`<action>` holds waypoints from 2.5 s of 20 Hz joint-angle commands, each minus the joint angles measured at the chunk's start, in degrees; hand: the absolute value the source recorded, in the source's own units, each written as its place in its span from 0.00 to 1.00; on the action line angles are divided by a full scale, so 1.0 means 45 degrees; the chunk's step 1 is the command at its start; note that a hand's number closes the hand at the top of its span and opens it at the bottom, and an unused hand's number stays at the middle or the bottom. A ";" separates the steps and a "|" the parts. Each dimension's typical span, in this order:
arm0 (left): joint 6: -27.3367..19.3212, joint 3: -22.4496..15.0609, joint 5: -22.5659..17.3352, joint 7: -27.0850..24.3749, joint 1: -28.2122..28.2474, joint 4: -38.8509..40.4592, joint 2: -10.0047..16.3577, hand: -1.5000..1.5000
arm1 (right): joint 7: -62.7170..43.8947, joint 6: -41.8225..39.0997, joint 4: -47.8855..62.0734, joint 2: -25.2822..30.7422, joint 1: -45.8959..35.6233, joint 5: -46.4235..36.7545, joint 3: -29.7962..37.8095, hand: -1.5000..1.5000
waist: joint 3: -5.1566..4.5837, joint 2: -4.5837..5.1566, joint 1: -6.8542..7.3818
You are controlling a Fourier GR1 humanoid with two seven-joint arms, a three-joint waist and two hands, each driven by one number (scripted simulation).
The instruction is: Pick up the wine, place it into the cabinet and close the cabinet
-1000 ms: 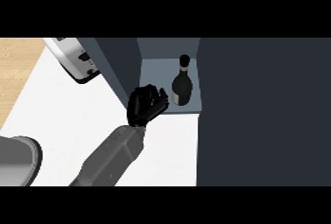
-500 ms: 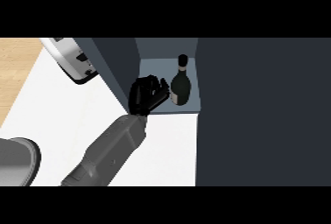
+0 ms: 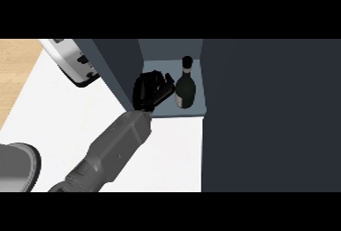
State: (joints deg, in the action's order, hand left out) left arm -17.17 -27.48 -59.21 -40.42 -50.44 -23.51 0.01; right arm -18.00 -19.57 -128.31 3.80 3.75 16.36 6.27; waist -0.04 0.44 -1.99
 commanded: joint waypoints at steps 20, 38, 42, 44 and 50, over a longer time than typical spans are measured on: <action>0.0968 0.1272 -0.0282 -0.2409 -0.0889 0.2979 0.0307 0.00 | 0.0178 -0.0174 -0.0278 0.0021 0.0341 -0.0151 -0.0138 0.00 | -0.0001 0.0020 -0.0002; -0.0711 -0.0698 0.1457 -0.1432 0.2286 -0.3593 0.1107 0.00 | -0.0639 0.0325 -0.1026 0.0110 0.0206 0.0121 0.0106 0.00 | 0.0018 -0.0241 0.0707; -0.1660 -0.2070 0.2035 0.0215 0.3771 -0.7142 0.1624 0.00 | -0.1094 0.0792 -0.0777 0.0119 -0.0451 -0.0361 -0.0012 0.00 | 0.0022 -0.0301 0.0946; -0.1493 -0.2479 0.2318 0.0642 0.4570 -0.8763 0.2345 0.00 | -0.0488 0.0134 -0.1092 -0.0024 0.0626 -0.0051 -0.0190 0.00 | 0.0024 -0.0257 0.0738; -0.3776 -0.3037 0.3074 0.2358 0.6510 -1.4238 0.3805 0.00 | -0.0584 0.0441 -0.1008 -0.0139 0.0122 -0.0380 -0.0361 0.00 | 0.0019 -0.0191 0.0645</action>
State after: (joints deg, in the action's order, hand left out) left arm -28.95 -39.69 -47.38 -34.27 -26.22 -73.76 13.29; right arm -21.35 -17.40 -132.28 3.83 3.45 15.27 5.48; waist 0.03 -0.52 1.27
